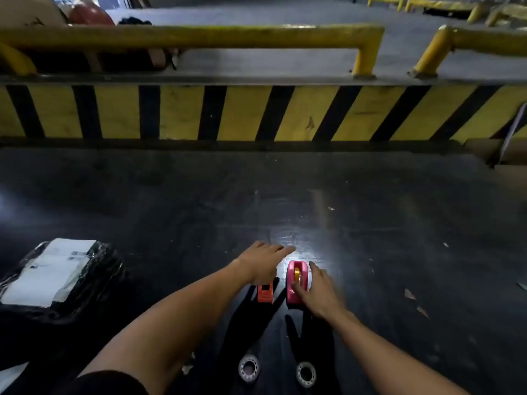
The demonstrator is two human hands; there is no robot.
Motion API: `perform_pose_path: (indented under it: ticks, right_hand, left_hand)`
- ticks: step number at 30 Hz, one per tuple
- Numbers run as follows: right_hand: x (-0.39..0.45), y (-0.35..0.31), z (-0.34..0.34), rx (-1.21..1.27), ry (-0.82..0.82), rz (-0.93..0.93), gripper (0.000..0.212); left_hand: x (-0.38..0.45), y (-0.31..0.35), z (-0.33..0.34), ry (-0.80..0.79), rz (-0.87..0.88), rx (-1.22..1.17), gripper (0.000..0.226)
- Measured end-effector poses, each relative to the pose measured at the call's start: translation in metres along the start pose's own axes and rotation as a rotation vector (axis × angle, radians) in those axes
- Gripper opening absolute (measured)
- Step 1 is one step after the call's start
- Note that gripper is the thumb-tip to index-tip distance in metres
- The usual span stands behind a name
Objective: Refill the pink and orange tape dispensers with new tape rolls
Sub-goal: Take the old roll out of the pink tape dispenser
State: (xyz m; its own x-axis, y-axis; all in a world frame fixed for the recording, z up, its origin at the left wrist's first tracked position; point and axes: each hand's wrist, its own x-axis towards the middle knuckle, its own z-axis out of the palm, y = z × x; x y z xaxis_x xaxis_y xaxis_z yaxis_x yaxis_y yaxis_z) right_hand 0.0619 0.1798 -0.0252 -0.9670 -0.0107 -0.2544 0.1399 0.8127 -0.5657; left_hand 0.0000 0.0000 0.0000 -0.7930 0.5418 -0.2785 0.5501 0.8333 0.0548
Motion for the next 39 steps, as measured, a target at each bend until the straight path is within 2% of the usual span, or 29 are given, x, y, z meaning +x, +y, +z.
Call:
perform_pose_path:
  ticks: [6,9,14,16,18,22,28,34,39]
  right_hand:
    - [0.024,0.024,0.041,0.157,-0.012,0.178,0.057]
    - [0.026,0.025,0.047,0.212,-0.002,0.198,0.053]
    - [0.022,0.019,0.037,0.231,-0.015,0.173,0.043]
    - [0.02,0.019,0.029,0.221,-0.021,0.159,0.029]
    - [0.016,0.022,0.019,0.177,-0.012,0.117,0.024]
    - [0.011,0.038,0.002,0.046,-0.051,0.026,0.029]
    - [0.001,0.064,-0.019,-0.096,-0.182,-0.08,0.05]
    - [-0.009,0.079,-0.021,-0.169,-0.258,-0.185,0.055]
    - [-0.019,0.081,-0.008,-0.173,-0.281,-0.277,0.051]
  left_hand:
    - [0.04,0.005,0.016,-0.105,0.109,0.053,0.092]
    - [0.053,0.005,0.016,-0.182,0.143,0.066,0.1]
    - [0.068,0.006,0.016,-0.248,0.188,0.132,0.085]
    - [0.071,0.007,0.017,-0.222,0.18,0.132,0.075]
    - [0.071,0.008,0.02,-0.162,0.168,0.134,0.067]
    - [0.063,0.016,0.03,-0.063,0.126,0.116,0.065]
    - [0.034,0.045,0.042,0.089,0.043,-0.04,0.062]
    - [-0.007,0.065,0.055,0.112,-0.03,-0.142,0.058]
    - [-0.042,0.075,0.063,0.115,-0.127,-0.198,0.062]
